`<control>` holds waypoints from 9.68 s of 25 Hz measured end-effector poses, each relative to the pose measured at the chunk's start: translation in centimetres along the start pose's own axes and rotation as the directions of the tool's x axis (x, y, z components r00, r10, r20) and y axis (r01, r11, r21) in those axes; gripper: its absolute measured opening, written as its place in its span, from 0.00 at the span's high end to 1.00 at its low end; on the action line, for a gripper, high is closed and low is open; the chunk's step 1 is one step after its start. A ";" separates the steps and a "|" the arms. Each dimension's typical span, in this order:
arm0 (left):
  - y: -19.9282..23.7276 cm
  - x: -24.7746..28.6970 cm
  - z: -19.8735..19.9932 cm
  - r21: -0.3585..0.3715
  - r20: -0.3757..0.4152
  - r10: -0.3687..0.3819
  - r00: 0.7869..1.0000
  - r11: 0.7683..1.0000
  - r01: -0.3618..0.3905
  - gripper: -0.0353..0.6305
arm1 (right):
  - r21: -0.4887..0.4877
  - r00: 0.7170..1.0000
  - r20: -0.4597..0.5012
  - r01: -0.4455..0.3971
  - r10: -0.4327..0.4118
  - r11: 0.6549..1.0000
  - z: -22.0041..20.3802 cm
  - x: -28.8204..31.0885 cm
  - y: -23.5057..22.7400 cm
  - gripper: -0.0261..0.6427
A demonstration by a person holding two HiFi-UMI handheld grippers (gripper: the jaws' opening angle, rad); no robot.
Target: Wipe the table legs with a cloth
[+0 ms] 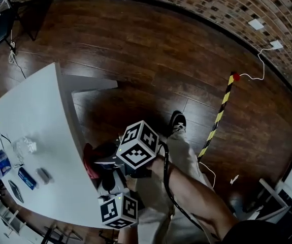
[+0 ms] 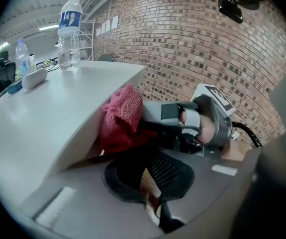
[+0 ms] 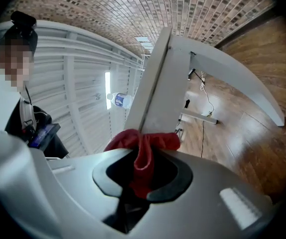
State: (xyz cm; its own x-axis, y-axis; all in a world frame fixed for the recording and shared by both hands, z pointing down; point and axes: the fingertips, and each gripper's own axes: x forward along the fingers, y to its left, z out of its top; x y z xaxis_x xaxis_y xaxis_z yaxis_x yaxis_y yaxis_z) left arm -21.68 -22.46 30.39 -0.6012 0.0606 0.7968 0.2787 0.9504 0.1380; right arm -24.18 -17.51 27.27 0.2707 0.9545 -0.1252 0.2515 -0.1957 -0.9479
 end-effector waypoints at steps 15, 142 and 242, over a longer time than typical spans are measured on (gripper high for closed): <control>-2.4 7.3 11.6 0.017 0.057 0.141 0.988 0.990 -0.142 0.95 | 0.018 1.000 0.005 0.028 -0.028 0.999 11.7 -1.8 -3.6 0.88; 4.7 39.3 0.4 -0.177 -0.208 0.144 0.968 0.967 -0.182 0.95 | 0.325 0.839 -0.140 0.540 -0.526 0.776 10.6 -7.8 -42.5 0.89; -4.1 26.2 -2.7 -0.002 -0.544 0.134 0.829 0.987 -0.161 0.95 | -0.209 0.982 -0.160 0.062 -0.097 0.976 24.0 0.0 -16.2 0.90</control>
State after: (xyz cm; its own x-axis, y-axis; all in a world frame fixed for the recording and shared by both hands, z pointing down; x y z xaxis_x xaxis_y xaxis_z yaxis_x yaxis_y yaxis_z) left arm -36.61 -25.62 52.30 -0.0537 0.0120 0.9985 0.3734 0.9276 0.0089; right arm -50.62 -8.97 35.59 0.3900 0.9207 0.0154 0.4564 -0.1787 -0.8717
